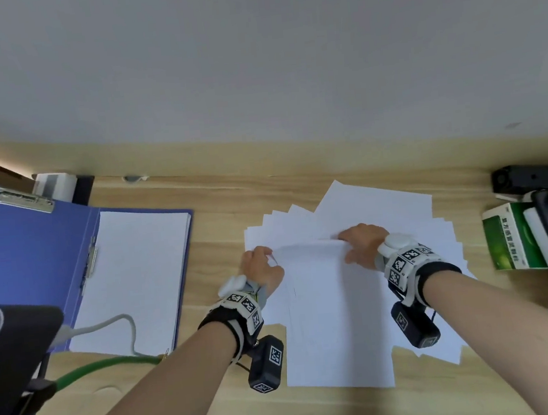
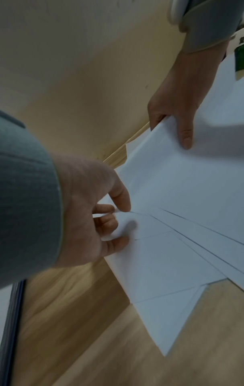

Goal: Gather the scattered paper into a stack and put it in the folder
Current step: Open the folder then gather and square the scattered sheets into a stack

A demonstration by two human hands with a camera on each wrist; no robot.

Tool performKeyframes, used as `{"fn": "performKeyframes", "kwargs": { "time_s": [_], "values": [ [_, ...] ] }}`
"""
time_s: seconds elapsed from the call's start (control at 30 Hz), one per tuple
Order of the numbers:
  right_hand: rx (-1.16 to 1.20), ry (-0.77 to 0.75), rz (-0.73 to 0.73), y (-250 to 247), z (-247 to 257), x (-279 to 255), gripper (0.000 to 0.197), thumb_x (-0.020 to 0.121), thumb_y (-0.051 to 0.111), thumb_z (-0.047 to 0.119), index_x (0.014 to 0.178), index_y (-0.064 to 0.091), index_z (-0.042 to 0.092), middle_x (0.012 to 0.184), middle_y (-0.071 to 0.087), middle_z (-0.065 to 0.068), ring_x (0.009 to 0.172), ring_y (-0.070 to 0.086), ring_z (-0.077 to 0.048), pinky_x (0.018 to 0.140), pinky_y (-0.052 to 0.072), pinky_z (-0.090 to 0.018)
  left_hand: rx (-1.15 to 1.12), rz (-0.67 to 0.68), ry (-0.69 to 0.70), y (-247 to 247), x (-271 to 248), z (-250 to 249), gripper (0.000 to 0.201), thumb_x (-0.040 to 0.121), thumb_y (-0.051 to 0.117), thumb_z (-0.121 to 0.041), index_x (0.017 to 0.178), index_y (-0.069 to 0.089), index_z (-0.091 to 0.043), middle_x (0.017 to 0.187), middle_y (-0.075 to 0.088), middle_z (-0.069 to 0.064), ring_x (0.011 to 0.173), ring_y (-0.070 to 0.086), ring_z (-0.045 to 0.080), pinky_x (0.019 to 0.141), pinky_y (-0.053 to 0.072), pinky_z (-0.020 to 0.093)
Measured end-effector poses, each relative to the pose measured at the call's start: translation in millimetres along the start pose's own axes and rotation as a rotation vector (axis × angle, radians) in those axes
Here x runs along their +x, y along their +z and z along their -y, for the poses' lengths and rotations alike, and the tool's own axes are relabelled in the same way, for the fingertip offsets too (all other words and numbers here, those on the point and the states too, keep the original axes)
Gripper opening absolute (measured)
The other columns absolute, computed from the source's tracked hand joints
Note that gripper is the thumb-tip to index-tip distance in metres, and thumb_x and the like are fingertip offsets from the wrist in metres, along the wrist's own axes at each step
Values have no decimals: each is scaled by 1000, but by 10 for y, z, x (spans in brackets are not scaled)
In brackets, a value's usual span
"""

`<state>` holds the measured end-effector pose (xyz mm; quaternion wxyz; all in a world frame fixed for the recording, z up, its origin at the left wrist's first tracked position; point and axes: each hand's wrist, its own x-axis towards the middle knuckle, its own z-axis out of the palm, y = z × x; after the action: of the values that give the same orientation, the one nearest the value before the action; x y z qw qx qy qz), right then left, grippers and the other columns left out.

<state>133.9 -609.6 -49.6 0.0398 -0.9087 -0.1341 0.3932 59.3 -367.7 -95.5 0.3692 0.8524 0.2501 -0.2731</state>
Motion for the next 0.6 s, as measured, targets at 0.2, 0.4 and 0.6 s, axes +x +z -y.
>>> {"fn": "performKeyframes", "kwargs": {
  "time_s": [0.2, 0.4, 0.6],
  "values": [
    [396, 293, -222, 343, -380, -444, 40, 82, 71, 38, 114, 54, 20, 104, 64, -6, 94, 60, -31, 73, 46, -34, 132, 18, 31, 41, -172, 2, 64, 76, 64, -18, 135, 40, -15, 133, 42, 7, 124, 43, 25, 100, 42, 36],
    [742, 692, -412, 1034, -619, -906, 57, 81, 75, 33, 121, 52, 0, 115, 64, -19, 103, 61, -38, 76, 46, -37, 79, 32, -30, 161, -315, -55, 66, 79, 62, -16, 140, 35, -13, 133, 48, 9, 122, 47, 29, 101, 44, 40],
    [955, 810, -514, 1346, -419, -1132, 58, 75, 80, 24, 118, 48, 2, 112, 61, -20, 101, 62, -41, 83, 53, -48, -22, 189, -34, 218, -506, -57, 69, 88, 55, -14, 147, 18, -16, 119, 55, 7, 101, 58, 26, 81, 50, 34]
  ]
}}
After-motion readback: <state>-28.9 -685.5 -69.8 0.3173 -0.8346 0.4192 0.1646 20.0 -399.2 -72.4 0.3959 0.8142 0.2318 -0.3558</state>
